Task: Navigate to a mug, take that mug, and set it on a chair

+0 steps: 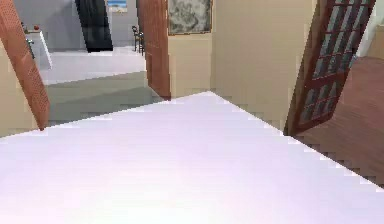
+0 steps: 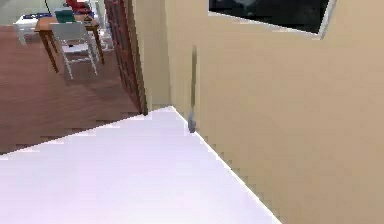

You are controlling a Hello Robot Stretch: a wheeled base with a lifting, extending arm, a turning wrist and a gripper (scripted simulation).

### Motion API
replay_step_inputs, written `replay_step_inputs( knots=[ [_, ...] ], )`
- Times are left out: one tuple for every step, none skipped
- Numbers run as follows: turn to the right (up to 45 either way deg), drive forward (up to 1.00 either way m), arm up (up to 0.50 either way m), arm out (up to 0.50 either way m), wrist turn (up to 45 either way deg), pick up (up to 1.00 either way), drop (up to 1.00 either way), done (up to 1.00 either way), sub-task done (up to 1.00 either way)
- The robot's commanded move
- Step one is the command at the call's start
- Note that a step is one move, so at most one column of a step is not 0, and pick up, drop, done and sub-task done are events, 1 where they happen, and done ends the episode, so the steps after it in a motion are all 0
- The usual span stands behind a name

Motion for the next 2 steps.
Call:
replay_step_inputs(
  knots=[
    [45.0,0.00,0.00,0.00,0.0,0.00,0.00,0.00,0.00],
    [15.0,0.00,0.00,0.00,0.0,0.00,0.00,0.00,0.00]
  ],
)
